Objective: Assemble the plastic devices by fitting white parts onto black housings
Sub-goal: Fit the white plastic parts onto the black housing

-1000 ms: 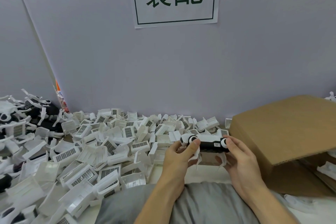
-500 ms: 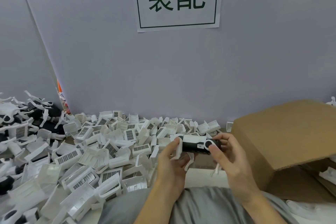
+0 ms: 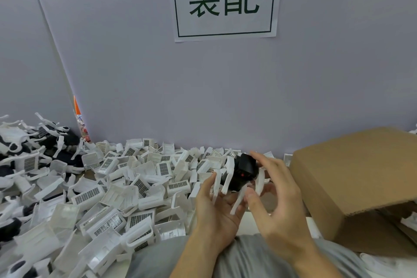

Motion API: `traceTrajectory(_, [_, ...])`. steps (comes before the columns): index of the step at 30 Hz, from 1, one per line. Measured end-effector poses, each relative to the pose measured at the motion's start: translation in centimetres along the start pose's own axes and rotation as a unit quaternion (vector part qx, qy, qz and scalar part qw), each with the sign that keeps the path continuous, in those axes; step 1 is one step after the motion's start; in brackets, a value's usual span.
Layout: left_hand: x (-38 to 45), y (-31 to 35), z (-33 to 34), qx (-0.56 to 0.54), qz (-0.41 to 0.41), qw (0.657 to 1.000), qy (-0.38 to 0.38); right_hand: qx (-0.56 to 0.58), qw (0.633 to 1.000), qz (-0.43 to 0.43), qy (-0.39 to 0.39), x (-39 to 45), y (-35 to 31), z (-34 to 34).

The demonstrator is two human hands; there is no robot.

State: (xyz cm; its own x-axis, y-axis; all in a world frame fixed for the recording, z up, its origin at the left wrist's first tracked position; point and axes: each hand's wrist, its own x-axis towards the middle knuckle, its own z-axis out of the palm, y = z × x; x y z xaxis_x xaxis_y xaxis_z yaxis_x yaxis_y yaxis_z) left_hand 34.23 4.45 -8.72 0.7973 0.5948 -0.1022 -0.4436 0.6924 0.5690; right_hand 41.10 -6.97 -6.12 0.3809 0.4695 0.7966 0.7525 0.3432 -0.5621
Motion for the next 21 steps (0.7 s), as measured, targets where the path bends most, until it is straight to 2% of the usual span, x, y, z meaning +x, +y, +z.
traceTrajectory(5, [0.1, -0.1, 0.1, 0.004, 0.034, 0.999, 0.018, -0.025, 0.999, 0.011, 0.029, -0.1, 0.6, -0.1])
traceTrajectory(10, [-0.1, -0.2, 0.7, 0.05, 0.03, 0.998, 0.031, -0.039, 0.995, 0.065, 0.066, -0.2, 1.7, -0.7])
traceTrajectory(12, [-0.1, -0.4, 0.8, 0.088, 0.028, 0.995, 0.034, -0.037, 0.988, 0.124, 0.081, -0.1, 2.9, -1.2])
traceTrajectory(15, [-0.1, -0.6, 1.0, 0.118, 0.059, 0.991, 0.017, 0.037, 0.967, 0.235, 0.087, -0.7, 4.8, -2.2])
traceTrajectory(18, [-0.1, -0.6, 0.9, 0.133, 0.062, 0.989, -0.022, 0.081, 0.942, 0.312, 0.098, -1.2, 5.7, -2.9])
traceTrajectory(21, [-0.1, -0.6, 0.8, 0.15, 0.064, 0.986, -0.038, 0.122, 0.914, 0.38, 0.076, -1.0, 5.8, -3.4])
